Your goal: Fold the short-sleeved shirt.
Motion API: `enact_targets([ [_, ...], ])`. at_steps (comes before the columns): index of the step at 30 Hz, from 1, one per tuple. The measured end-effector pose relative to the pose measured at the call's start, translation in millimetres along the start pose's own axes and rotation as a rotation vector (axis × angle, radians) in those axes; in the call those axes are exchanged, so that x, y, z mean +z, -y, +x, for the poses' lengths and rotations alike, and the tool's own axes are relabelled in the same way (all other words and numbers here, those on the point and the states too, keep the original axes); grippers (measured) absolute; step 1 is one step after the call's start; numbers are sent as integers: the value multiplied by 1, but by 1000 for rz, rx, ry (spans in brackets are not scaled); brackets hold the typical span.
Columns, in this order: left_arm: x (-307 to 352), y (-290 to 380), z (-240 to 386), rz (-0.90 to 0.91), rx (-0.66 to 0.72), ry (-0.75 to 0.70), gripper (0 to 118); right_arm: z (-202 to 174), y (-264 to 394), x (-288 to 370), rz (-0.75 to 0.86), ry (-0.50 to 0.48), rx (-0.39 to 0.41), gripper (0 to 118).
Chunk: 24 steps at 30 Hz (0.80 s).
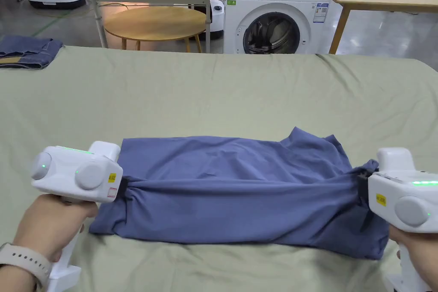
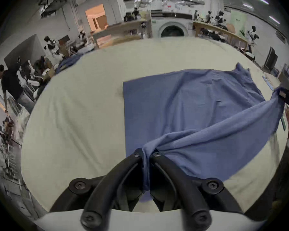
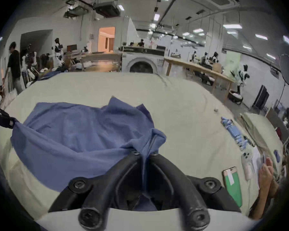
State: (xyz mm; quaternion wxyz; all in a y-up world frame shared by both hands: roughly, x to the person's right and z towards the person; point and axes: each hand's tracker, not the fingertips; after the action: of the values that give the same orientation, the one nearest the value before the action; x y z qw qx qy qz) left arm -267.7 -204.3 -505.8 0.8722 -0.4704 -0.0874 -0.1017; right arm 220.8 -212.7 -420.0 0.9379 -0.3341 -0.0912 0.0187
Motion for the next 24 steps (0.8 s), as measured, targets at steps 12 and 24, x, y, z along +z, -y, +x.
enact_targets([
  [12,109,74,35,473,169,-55,98,-34,31,98,190,-146,-66,118],
  [24,125,150,81,574,138,-50,0,-91,75,185,339,-183,-37,0],
])
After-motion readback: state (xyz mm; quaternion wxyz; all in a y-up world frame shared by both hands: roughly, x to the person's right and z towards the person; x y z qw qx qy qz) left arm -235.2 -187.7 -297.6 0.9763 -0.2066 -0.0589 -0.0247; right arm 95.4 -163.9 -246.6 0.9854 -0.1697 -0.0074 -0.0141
